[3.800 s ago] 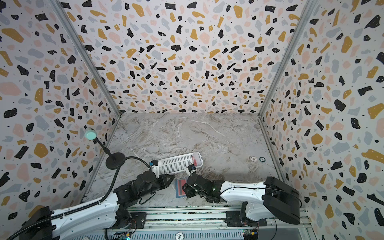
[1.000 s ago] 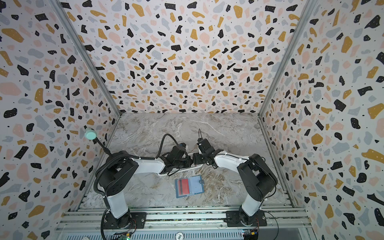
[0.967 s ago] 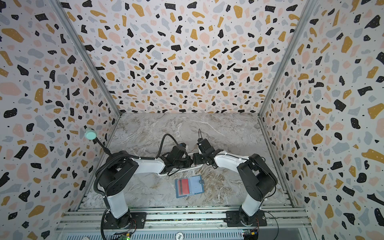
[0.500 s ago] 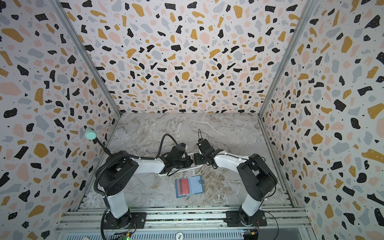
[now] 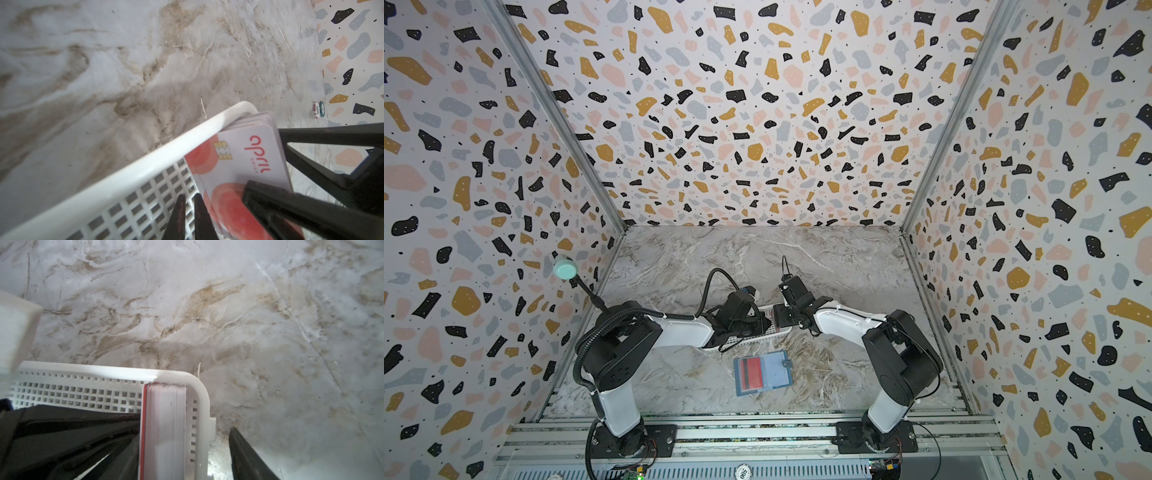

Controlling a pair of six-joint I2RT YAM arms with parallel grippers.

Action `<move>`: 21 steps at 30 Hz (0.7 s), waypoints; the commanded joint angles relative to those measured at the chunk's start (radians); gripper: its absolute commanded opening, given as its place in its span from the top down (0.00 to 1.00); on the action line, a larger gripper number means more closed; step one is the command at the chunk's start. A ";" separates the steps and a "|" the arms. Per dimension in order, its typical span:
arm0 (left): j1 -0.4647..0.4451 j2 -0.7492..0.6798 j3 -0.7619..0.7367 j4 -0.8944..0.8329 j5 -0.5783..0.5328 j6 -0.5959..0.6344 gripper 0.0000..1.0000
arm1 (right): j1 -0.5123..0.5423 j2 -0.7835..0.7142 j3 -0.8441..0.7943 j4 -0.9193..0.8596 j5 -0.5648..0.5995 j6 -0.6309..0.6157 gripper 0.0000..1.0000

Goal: Put the credit cards into the card holder

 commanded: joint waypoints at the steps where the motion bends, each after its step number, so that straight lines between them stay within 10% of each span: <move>1: 0.009 0.024 -0.023 -0.002 0.007 -0.002 0.86 | -0.011 -0.047 0.024 -0.039 0.035 -0.014 0.38; 21: 0.007 0.042 -0.006 0.005 0.037 0.010 0.64 | -0.012 -0.056 0.022 -0.038 0.020 -0.015 0.39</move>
